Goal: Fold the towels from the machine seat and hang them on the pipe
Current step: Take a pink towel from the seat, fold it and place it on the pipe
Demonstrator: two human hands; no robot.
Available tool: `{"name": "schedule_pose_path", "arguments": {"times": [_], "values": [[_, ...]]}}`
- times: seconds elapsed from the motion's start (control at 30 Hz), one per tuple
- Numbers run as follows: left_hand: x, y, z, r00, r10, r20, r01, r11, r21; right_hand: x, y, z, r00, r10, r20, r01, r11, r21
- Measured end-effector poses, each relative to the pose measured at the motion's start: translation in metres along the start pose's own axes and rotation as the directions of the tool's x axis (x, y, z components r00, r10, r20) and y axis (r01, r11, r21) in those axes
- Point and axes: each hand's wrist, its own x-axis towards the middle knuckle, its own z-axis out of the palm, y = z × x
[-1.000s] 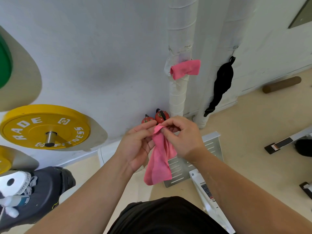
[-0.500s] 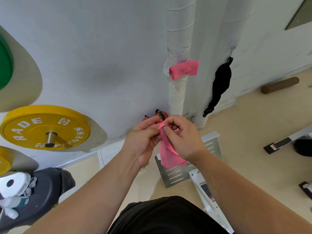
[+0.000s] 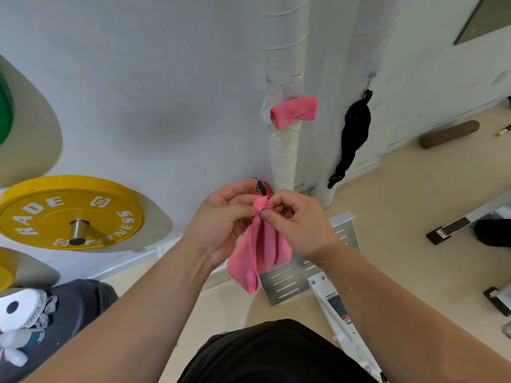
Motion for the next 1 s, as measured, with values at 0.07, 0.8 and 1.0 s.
{"name": "schedule_pose_path", "arguments": {"times": [0.07, 0.8, 1.0], "values": [[-0.001, -0.002, -0.002, 0.999, 0.032, -0.018, -0.031, 0.999, 0.041, -0.001, 0.001, 0.001, 1.000, -0.005, -0.004, 0.006, 1.000, 0.008], [0.003, 0.009, -0.016, 0.946, 0.308, -0.105, -0.252, 0.896, 0.365, 0.015, -0.006, -0.001, 0.996, -0.076, 0.039, 0.084, 0.960, -0.266], [0.023, 0.030, -0.051, 0.859, 0.492, -0.142, -0.324, 0.737, 0.593, 0.024, 0.036, -0.023, 0.968, 0.035, 0.248, 0.184, 0.573, -0.799]]}}
